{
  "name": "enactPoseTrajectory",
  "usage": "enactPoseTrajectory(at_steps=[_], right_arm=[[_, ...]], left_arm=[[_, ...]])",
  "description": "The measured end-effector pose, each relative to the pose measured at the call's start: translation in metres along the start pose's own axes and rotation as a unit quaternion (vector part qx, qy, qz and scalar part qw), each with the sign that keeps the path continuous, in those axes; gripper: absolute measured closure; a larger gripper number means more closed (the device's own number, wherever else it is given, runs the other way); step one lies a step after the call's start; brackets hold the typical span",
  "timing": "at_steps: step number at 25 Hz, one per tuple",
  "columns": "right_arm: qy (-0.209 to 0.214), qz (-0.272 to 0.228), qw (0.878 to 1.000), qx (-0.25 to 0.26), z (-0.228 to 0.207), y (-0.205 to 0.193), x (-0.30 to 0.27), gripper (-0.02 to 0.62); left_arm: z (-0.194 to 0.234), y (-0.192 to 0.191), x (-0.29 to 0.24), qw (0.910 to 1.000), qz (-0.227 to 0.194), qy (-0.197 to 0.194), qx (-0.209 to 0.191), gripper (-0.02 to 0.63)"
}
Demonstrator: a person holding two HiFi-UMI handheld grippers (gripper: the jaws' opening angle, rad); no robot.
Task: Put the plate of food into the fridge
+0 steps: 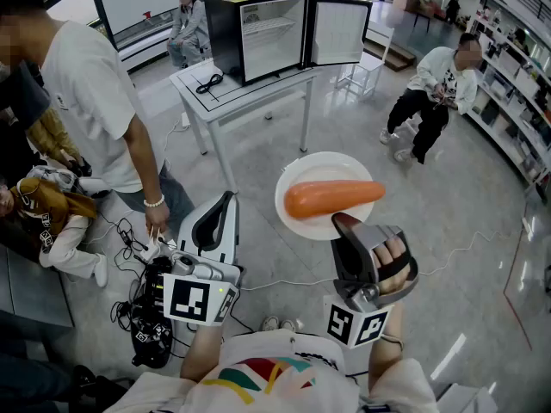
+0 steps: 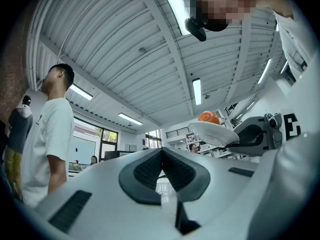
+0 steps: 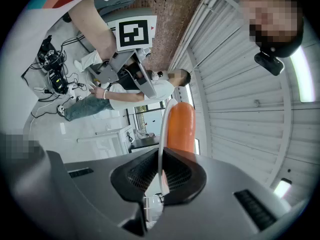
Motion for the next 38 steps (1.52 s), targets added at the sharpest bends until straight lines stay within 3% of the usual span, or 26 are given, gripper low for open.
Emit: enactPoseTrajectory(at_steps=[26,38], right_arm=[[0.007,-0.008,1.000,-0.016,0.002,-0.002,-0.001,0.572],[0.020,-0.011,0.999,-0.023,0.000,-0.021,-0.007,0.572]], left_arm=[[0.003,-0.002,0.000,0.9997,0.015,0.011,-0.013,0.600],[-0.009,-0.008,-0.013,0.9994,0.028,0.015,-0.017,0.600]])
Point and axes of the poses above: the fingertips, and each gripper's own axes: x backward along the fingers, z to its left, y out of its top, the point moved 7 cm from there along x, backward along the fingers, and after that the axes turned 12 degrees about -x, right-handed, at the moved point
